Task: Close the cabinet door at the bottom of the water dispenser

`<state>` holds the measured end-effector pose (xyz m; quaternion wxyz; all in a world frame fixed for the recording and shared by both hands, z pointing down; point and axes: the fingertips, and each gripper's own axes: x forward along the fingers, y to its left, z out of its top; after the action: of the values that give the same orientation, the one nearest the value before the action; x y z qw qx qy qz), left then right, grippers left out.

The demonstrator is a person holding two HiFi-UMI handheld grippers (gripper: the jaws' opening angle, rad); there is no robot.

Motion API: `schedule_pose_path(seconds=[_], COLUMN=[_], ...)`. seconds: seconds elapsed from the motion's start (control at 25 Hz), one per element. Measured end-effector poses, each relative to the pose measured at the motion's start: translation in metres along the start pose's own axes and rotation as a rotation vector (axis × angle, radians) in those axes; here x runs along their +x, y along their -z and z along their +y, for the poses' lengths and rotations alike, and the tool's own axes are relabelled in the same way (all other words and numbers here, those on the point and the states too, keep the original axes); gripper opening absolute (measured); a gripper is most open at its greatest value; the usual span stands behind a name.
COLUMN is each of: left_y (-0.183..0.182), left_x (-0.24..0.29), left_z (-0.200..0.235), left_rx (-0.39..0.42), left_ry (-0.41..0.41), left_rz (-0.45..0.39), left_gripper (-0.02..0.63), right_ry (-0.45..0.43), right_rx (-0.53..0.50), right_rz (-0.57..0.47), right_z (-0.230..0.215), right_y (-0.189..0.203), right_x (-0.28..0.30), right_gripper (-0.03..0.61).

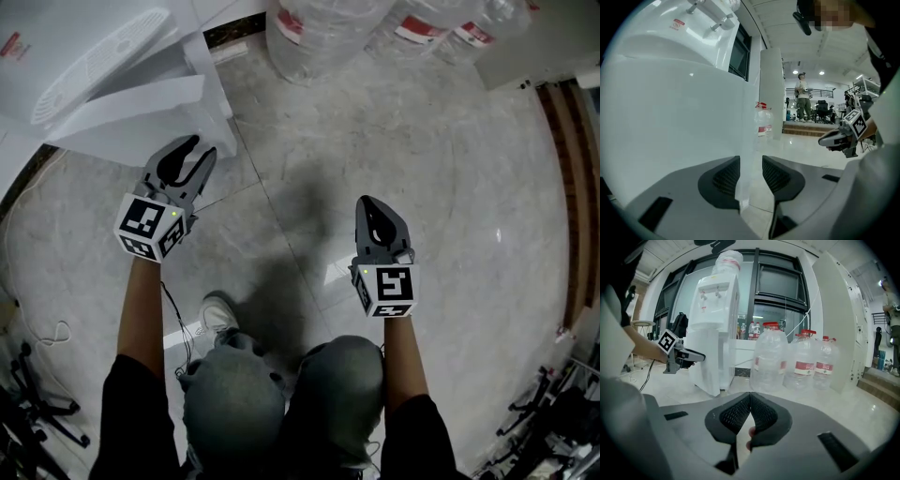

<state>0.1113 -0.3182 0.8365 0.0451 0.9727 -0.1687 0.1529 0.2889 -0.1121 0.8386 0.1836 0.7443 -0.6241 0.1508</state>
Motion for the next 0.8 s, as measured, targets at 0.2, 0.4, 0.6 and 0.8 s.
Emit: schedule_pose_path(seconds=[0.2,0.4,0.6,0.8], left_y=[-0.001,-0.004,-0.004,-0.003], left_x=[0.027,0.045,0.048,0.05], left_z=[0.035,0.064,0.086,0.082], left_rx=[0.015,0.094,0.094,0.09], left_ry=[-0.021,-0.039,-0.078,-0.066], left_rz=[0.025,0.06,0.067,0.08], left_gripper=[0.158,0.169,0.14,0.147], right_ry=[0.022,0.042,0.065,0.077], right_rx=[0.016,0.006,0.017,0.029], right_rz=[0.01,0.026,0.03,0.026], right_z=[-0.004,-0.006,-0.015,-0.02], right_y=[0.003,0.006,0.007,0.008], right_x=[0.01,0.013,0.009,0.005], right_gripper=[0.014,0.014,0.014,0.014])
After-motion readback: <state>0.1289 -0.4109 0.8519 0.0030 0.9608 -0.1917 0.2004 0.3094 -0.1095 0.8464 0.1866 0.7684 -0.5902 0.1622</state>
